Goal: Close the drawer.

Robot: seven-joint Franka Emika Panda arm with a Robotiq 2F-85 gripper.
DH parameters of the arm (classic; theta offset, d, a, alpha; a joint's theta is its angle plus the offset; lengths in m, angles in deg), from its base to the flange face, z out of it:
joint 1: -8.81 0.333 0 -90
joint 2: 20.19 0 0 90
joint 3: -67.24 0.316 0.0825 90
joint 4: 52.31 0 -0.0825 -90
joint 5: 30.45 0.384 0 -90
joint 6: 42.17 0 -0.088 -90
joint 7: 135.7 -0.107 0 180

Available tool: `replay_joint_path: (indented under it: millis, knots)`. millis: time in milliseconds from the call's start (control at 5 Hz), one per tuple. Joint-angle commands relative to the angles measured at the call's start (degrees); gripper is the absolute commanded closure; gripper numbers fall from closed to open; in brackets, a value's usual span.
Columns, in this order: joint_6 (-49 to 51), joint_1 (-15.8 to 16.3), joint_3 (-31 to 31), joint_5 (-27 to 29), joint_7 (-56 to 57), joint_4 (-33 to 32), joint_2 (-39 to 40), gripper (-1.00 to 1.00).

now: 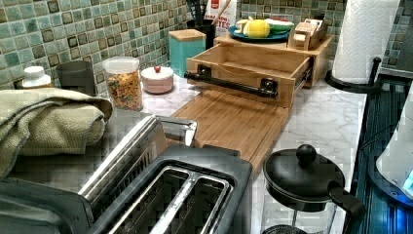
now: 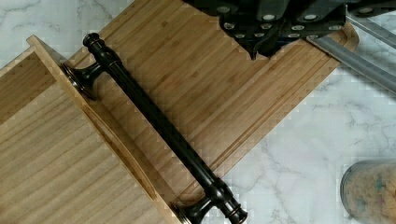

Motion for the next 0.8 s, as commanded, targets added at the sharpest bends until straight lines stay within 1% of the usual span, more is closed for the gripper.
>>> replay_joint_path:
  millis: [200, 400, 600, 800]
  knots:
    - [0.00, -0.14, -0.03, 0.59, 0.00, -0.58, 0.00, 1.00]
    - [1.20, 0.60, 1.17, 1.20, 5.07, -4.17, -1.00, 1.00]
    - [-6.79, 1.84, 2.28, 0.25, 15.23, -12.85, -5.98, 1.00]
    - [-11.94, 1.98, 2.60, 0.71, 26.81, -17.92, -7.05, 1.00]
